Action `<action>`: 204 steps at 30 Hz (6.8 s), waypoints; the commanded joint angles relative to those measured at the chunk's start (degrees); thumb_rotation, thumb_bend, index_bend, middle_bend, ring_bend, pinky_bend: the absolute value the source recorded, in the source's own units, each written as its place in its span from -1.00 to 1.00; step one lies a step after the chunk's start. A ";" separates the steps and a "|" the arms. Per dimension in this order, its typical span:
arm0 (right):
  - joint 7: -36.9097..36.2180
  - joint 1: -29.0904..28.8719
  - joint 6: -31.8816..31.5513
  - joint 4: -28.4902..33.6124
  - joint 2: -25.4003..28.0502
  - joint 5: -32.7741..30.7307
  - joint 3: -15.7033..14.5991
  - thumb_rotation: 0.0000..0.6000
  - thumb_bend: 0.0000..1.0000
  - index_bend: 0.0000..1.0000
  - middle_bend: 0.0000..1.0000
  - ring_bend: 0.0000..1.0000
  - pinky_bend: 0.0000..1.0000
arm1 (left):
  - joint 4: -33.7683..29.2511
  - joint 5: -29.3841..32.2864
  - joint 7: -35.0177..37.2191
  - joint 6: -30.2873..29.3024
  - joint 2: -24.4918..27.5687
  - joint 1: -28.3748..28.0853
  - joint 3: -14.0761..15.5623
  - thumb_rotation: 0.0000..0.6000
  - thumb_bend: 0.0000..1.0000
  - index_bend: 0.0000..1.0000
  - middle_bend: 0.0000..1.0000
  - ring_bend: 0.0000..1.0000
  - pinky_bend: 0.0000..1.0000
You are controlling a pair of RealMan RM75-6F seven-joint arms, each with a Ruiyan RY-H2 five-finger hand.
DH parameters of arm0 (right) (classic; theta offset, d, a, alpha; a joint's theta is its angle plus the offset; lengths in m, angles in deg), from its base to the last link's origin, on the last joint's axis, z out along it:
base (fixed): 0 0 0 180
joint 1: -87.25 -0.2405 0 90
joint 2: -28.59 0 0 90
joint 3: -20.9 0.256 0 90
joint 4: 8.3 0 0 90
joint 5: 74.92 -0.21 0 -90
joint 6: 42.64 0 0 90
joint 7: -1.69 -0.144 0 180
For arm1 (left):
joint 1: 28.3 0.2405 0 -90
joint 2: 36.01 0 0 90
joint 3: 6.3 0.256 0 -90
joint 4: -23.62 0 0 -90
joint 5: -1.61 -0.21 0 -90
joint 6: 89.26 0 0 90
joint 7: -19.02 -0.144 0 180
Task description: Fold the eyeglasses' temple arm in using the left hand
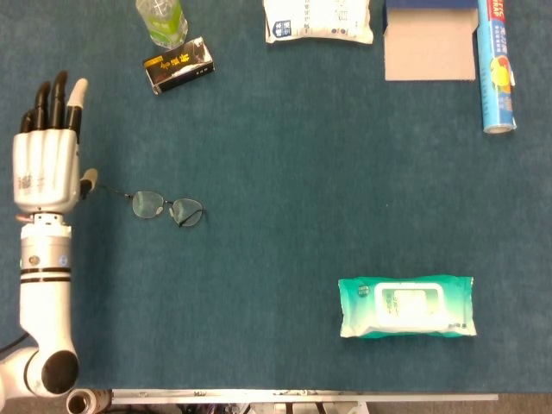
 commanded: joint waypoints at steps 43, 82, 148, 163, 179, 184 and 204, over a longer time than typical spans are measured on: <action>-0.42 0.23 -0.64 0.36 0.31 0.41 0.02 1.00 -0.22 0.26 0.04 -0.19 -0.13 | 23.59 -16.84 31.20 -4.21 -0.19 4.48 4.85 1.00 -0.85 -0.90 -0.98 -0.93 -0.59; -1.29 0.42 -1.03 0.83 0.76 0.57 0.08 1.00 -0.22 0.26 0.04 -0.19 -0.13 | 27.32 -22.75 30.43 -3.30 -5.83 1.04 6.86 1.00 -0.66 -0.90 -1.00 -0.93 -0.63; -2.78 1.11 -2.87 2.12 2.17 1.40 0.52 1.00 -0.22 0.26 0.04 -0.19 -0.13 | 30.97 -20.14 22.25 4.49 -13.39 -0.38 8.54 1.00 -0.66 -0.90 -1.00 -0.94 -0.63; -2.95 1.23 -3.19 2.58 2.34 2.09 0.32 1.00 -0.22 0.26 0.04 -0.19 -0.13 | -6.38 -15.54 12.57 -0.46 4.56 4.72 6.66 1.00 -0.66 -0.90 -1.00 -0.94 -0.63; -2.74 1.15 -3.01 2.50 2.17 2.09 0.29 1.00 -0.22 0.26 0.04 -0.19 -0.13 | -21.46 -17.33 1.30 1.35 7.53 3.18 6.96 1.00 -0.66 -0.90 -1.00 -0.94 -0.63; -2.76 1.20 -3.14 2.55 2.24 2.21 0.28 1.00 -0.22 0.26 0.04 -0.19 -0.13 | -21.07 -17.33 -1.07 2.61 5.13 1.96 6.59 1.00 -0.66 -0.90 -1.00 -0.94 -0.63; -3.17 1.38 -3.60 2.80 2.73 1.99 0.59 1.00 -0.22 0.26 0.04 -0.19 -0.13 | -17.29 -14.52 -4.36 5.99 -1.78 -1.72 5.05 1.00 -0.66 -0.90 -1.00 -0.94 -0.63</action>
